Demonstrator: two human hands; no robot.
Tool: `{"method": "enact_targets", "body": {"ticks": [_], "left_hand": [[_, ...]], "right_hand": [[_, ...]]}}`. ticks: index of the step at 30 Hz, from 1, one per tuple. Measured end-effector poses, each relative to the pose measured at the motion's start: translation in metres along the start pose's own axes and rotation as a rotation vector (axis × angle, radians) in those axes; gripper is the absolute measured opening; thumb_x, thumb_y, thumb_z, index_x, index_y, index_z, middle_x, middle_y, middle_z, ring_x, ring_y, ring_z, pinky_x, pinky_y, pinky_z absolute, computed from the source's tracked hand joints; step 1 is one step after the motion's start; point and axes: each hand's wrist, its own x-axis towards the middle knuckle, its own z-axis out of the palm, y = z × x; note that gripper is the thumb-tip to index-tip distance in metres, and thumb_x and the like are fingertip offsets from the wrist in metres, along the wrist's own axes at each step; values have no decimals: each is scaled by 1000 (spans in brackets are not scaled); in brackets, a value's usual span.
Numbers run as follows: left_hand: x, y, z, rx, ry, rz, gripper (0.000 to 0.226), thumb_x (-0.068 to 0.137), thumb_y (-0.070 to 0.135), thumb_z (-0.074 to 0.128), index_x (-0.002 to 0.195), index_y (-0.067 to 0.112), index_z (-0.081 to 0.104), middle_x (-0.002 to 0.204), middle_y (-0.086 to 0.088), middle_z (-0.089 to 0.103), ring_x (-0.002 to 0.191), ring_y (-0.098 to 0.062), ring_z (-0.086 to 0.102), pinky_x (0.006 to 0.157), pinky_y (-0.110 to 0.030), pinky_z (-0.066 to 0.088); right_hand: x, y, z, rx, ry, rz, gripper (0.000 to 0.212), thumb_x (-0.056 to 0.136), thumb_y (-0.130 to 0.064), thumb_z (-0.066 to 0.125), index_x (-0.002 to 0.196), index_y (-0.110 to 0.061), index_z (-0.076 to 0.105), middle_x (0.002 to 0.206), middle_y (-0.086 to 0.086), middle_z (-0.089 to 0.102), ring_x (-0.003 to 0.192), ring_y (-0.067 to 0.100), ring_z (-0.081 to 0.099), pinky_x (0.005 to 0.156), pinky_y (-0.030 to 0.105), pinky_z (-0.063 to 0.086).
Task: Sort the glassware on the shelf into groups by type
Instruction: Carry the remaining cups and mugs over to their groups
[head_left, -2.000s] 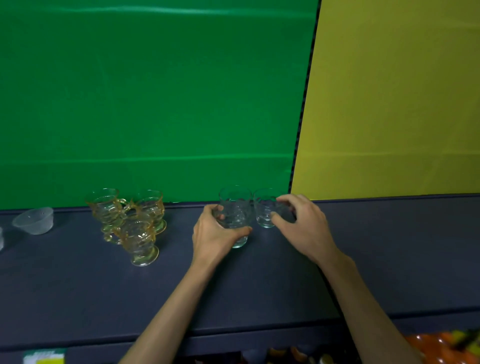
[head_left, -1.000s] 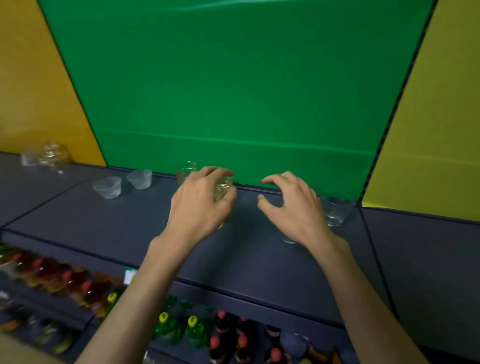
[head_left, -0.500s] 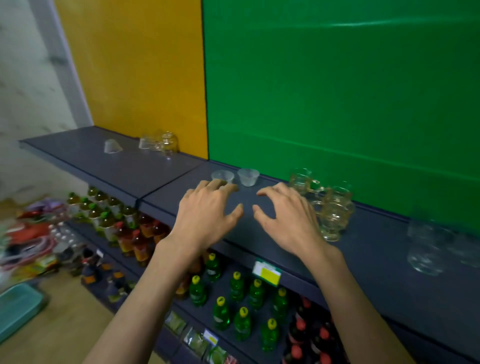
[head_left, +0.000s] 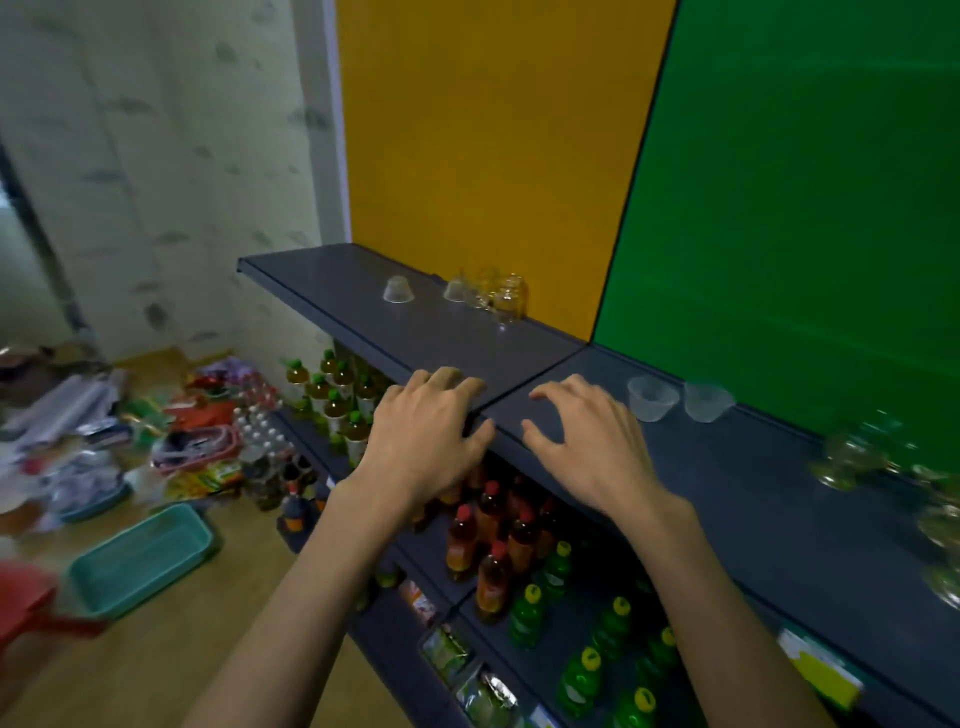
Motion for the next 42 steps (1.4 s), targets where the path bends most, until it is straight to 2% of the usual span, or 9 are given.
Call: {"method": "enact_targets", "body": {"ticks": [9, 15, 20, 27, 36, 42], "left_hand": [[44, -110, 15, 69, -30, -74, 57, 95, 59, 40, 145, 33, 45, 146, 2, 49, 129, -23, 48, 98, -40, 43], [108, -183, 29, 101, -72, -94, 57, 95, 59, 39, 146, 35, 42, 149, 3, 45, 132, -21, 46, 102, -40, 41], [171, -234, 33, 119, -53, -91, 55, 95, 61, 39, 145, 37, 41, 148, 5, 46, 131, -20, 45, 99, -39, 44], [224, -300, 54, 99, -67, -87, 54, 96, 60, 38, 145, 37, 41, 148, 5, 46, 130, -20, 46, 99, -40, 43], [296, -393, 91, 6, -97, 42, 54, 97, 58, 39, 146, 35, 41, 149, 5, 45, 130, -22, 46, 100, -42, 43], [336, -466, 108, -67, -146, 171, 56, 98, 59, 36, 148, 35, 38, 150, 5, 42, 133, -22, 43, 102, -43, 42]], "right_hand": [[104, -65, 71, 125, -58, -83, 40, 95, -49, 54, 130, -30, 56, 129, -6, 56, 120, 19, 54, 93, 38, 45], [200, -94, 113, 192, -79, -97, 34, 95, -43, 58, 126, -30, 58, 127, -6, 56, 119, 17, 54, 93, 35, 45], [279, -115, 133, 225, -36, -105, 34, 95, -44, 58, 126, -30, 58, 126, -6, 56, 119, 17, 53, 94, 37, 45], [349, -139, 170, 210, -56, -93, 36, 94, -43, 58, 127, -28, 58, 128, -5, 56, 119, 19, 53, 94, 39, 45], [422, -169, 216, 102, -25, 35, 33, 95, -40, 59, 125, -26, 60, 126, -5, 56, 116, 20, 54, 89, 36, 42], [464, -210, 235, 25, 26, 194, 30, 94, -38, 59, 122, -27, 61, 123, -8, 57, 112, 18, 56, 75, 29, 34]]}}
